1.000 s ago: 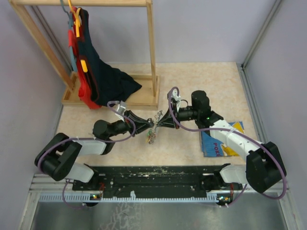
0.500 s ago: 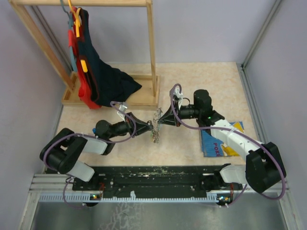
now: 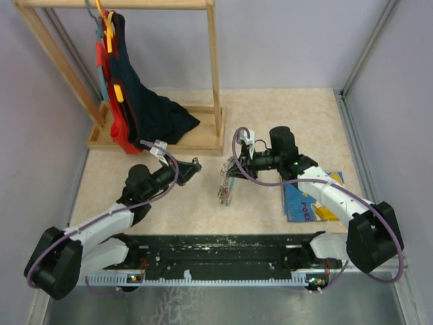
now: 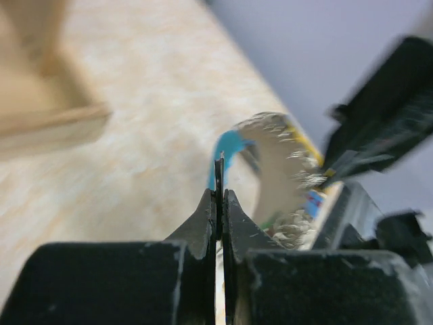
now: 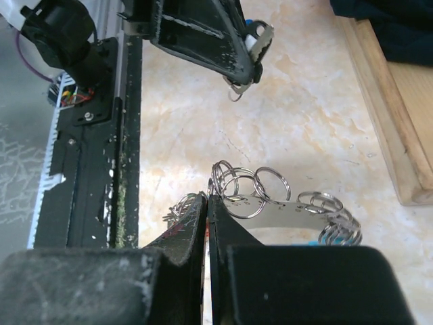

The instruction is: Remove the keys from the keyring

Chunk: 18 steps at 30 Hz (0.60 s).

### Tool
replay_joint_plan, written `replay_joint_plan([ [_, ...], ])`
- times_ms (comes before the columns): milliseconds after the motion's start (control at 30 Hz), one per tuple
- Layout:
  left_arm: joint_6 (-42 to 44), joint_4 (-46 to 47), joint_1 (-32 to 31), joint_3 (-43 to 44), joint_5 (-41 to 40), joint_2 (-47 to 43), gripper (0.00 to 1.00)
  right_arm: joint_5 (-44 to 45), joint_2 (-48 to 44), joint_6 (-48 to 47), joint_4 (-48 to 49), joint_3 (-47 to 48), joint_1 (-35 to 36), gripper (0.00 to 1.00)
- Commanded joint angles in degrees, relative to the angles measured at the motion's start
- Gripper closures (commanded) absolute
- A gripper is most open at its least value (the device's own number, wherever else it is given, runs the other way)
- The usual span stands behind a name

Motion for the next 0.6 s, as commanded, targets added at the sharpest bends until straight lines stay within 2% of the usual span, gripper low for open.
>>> replay_joint_plan([
  [0,-1.0,-30.7,0.2,0.2,-23.1,-6.4,1.00,1.1,-2.2,-5.2,-2.1,4.7,0.0,1.00],
  [100,-4.6,-38.9,0.7,0.4,-33.3,-8.7,1.00,1.6,-2.3,-5.2,-2.4,4.8,0.0,1.00],
  [167,-12.4,-47.5,1.3,2.1,-43.6,-8.3,1.00,1.9,-2.3,-5.2,-2.5,4.9,0.0,1.00],
  [233,-17.3,-54.1,2.9,4.3,-49.1,-6.7,1.00,2.1,-2.4,-5.2,-2.6,4.9,0.0,1.00],
  [300,-21.5,-58.3,5.3,5.5,-50.9,-5.2,0.99,2.5,-2.5,-5.2,-2.7,5.0,0.0,1.00],
  [400,-26.5,-61.0,9.8,5.4,-50.0,-3.8,0.93,2.8,-2.7,-5.3,-2.8,5.0,0.1,1.00],
  [567,-33.4,-67.5,15.3,6.2,-52.2,-3.9,0.90,3.1,-3.1,-5.6,-3.2,5.1,0.0,1.00],
])
